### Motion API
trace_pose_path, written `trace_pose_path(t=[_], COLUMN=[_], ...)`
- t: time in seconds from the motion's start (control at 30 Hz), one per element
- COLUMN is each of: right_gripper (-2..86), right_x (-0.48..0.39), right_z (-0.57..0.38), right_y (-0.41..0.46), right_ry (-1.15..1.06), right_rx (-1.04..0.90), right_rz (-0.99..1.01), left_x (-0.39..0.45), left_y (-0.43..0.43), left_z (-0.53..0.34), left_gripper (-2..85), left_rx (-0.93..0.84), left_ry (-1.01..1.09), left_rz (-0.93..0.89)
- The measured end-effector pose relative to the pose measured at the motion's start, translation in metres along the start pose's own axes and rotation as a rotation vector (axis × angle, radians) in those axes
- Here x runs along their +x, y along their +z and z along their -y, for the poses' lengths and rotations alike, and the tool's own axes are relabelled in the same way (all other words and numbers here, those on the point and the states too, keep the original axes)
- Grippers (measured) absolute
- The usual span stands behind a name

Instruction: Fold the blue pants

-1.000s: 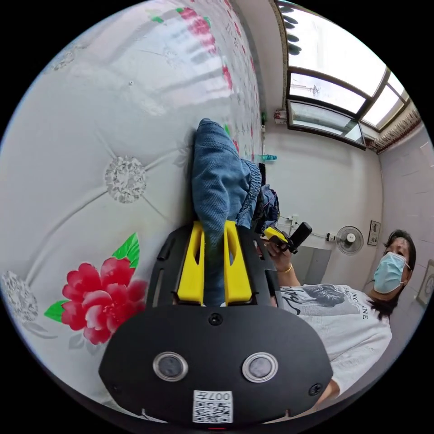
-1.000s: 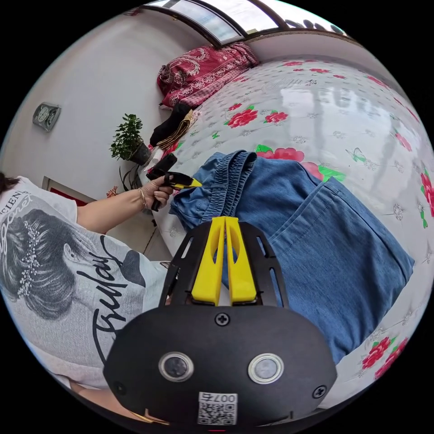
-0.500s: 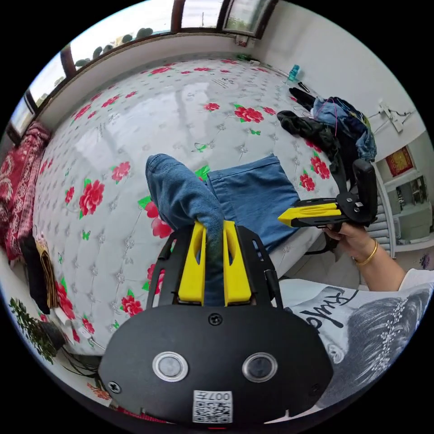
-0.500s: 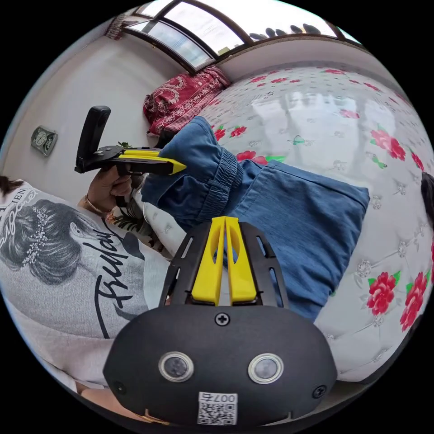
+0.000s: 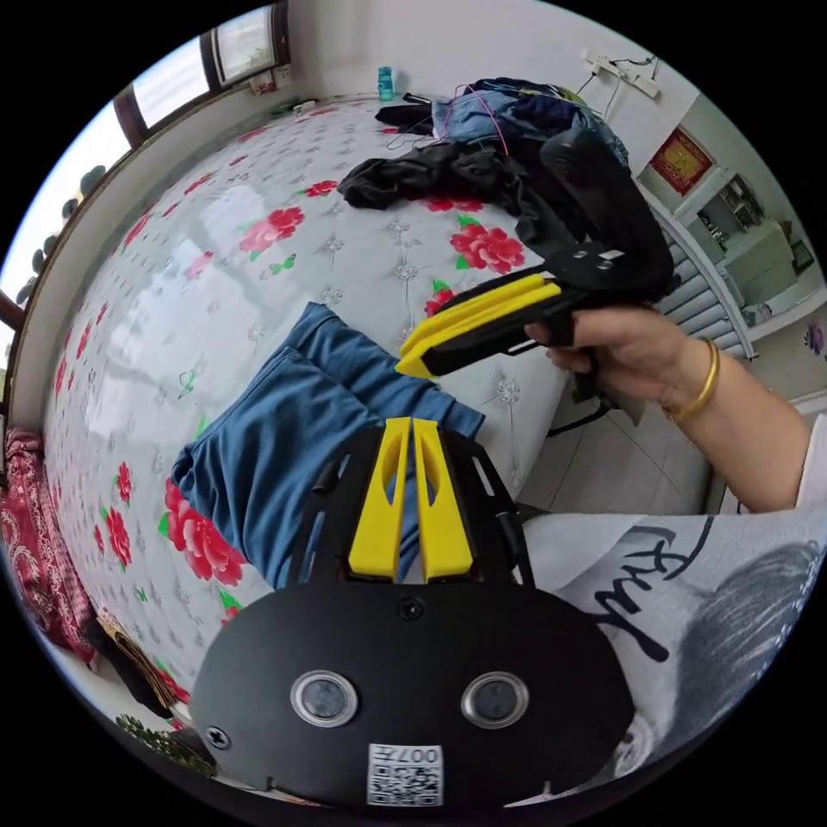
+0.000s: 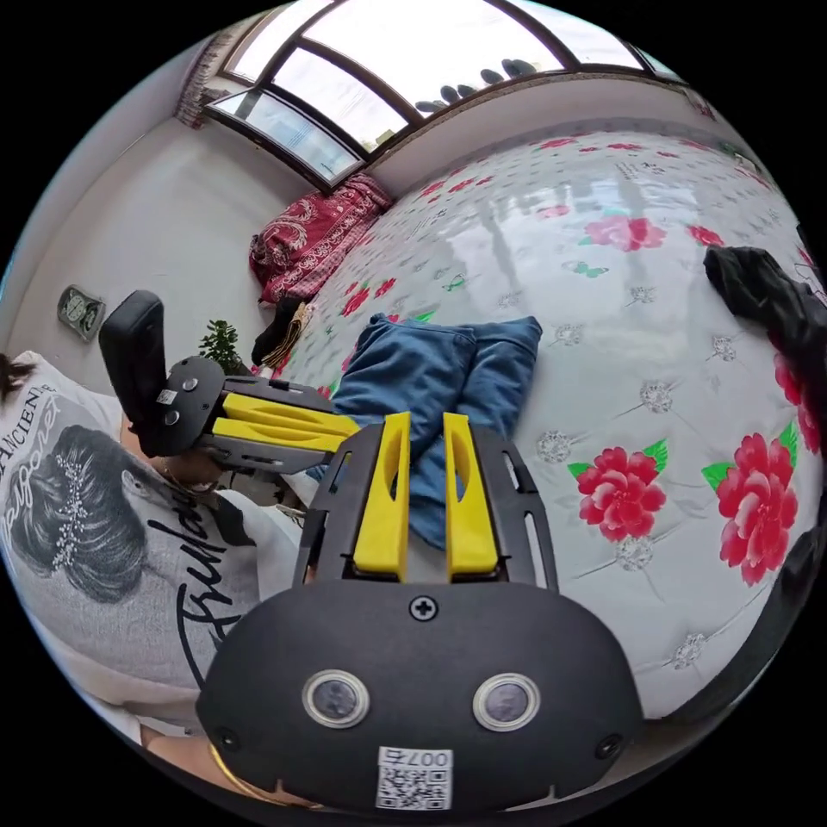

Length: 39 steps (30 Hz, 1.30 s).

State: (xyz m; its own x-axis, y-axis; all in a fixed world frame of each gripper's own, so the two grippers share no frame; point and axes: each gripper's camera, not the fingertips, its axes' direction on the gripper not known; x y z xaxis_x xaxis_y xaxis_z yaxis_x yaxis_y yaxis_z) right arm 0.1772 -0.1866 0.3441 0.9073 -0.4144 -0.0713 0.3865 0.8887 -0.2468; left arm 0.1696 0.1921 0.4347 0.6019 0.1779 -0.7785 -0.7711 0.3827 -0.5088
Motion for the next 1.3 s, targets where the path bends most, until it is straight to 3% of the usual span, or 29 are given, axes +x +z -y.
trace_pose_path(t=[0.3, 0.4, 0.47, 0.6, 0.73, 0.87, 0.97, 1.1, 1.3], right_gripper=[8.3, 5.9, 3.1, 0.8, 0.4, 1.4, 3.8, 6.5, 7.8], right_x=[0.036, 0.042, 0.042, 0.015, -0.019, -0.004, 0.004, -0.033, -0.120], right_z=[0.089, 0.106, 0.115, 0.129, 0.150, 0.156, 0.153, 0.178, 0.239], right_y=[0.053, 0.076, 0.076, 0.046, 0.011, 0.044, 0.055, 0.035, 0.097], right_ry=[-0.016, 0.008, 0.020, -0.096, -0.224, -0.215, -0.192, -0.342, -0.712], right_rx=[-0.132, -0.205, -0.204, -0.174, -0.176, -0.312, -0.289, -0.213, -0.377], right_rz=[0.149, 0.153, 0.153, 0.104, -0.080, -0.224, -0.135, -0.108, -0.031], left_x=[-0.005, 0.017, 0.035, 0.053, 0.057, 0.053, 0.040, 0.008, -0.036], left_y=[0.068, 0.096, 0.113, 0.098, 0.073, 0.141, 0.136, 0.106, 0.109], left_z=[-0.065, -0.059, -0.052, -0.042, -0.017, -0.001, -0.010, -0.057, -0.139], left_gripper=[8.4, 7.0, 1.5, -0.5, -0.7, -0.3, 0.8, 4.0, 5.1], left_rx=[-0.203, -0.223, -0.258, -0.217, -0.116, -0.169, -0.096, 0.027, -0.015], left_ry=[-0.018, 0.057, 0.122, 0.178, 0.136, 0.087, 0.015, -0.135, -0.300], left_rz=[-0.013, 0.066, 0.164, 0.179, 0.084, 0.024, -0.002, -0.120, -0.121])
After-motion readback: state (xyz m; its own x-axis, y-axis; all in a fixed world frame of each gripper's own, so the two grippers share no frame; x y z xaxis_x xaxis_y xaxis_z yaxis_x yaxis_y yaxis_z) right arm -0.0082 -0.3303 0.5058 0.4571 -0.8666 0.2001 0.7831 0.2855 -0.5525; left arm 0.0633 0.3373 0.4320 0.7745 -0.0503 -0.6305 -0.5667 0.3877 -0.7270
